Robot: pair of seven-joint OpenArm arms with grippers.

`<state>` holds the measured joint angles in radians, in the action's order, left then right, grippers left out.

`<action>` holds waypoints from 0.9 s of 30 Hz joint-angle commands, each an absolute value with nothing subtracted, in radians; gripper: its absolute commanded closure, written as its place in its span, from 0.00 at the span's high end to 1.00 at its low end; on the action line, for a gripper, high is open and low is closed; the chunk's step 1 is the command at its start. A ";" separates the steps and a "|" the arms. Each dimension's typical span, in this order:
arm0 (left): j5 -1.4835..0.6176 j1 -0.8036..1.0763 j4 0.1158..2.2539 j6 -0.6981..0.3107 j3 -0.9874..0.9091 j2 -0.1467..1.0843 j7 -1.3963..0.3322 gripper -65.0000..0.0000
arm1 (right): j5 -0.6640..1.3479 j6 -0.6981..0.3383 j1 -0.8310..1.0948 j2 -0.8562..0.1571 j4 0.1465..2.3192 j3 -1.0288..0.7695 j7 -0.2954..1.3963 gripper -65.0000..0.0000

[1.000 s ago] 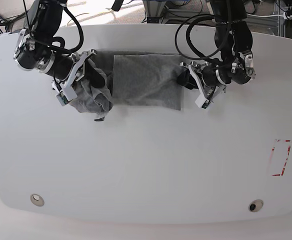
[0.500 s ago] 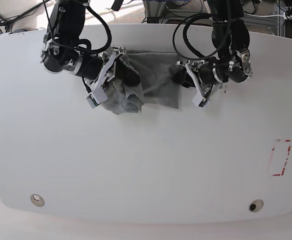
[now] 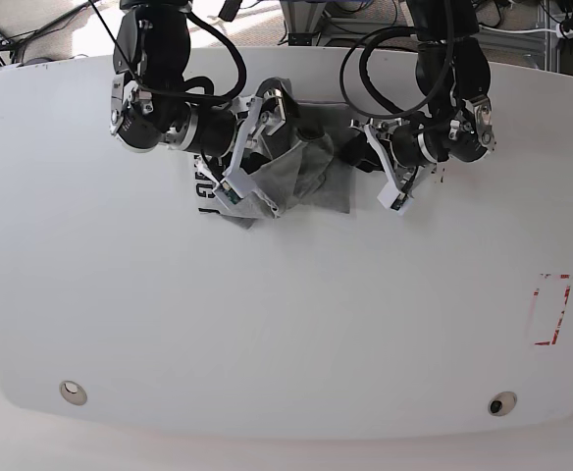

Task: Fold the T-shirt properly
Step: 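Push both folded ends toward each other to compact the shirt, then grasp the folded shirt with both grippers and lift it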

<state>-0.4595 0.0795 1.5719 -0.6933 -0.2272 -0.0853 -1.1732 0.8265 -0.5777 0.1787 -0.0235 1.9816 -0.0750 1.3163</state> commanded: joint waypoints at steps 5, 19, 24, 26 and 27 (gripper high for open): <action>-0.473 0.061 1.600 -0.698 -0.231 -0.085 -1.164 0.25 | 0.969 -0.585 0.183 -0.101 2.020 -0.113 1.293 0.85; -0.469 0.048 1.788 -0.698 -0.447 -0.005 -1.165 0.25 | 1.009 -0.585 0.176 -0.245 2.009 -0.128 1.221 0.80; -0.469 0.056 1.880 -0.698 -0.321 0.054 -1.165 0.25 | 0.983 -0.585 0.131 -0.282 1.922 -0.137 1.208 0.48; -0.467 0.061 1.890 -0.698 -0.272 0.053 -1.165 0.25 | 0.946 -0.585 0.105 -0.283 1.880 -0.157 1.207 0.32; -0.466 0.064 1.886 -0.698 -0.249 0.053 -1.164 0.25 | 0.929 -0.585 0.093 -0.282 1.860 -0.166 1.207 0.27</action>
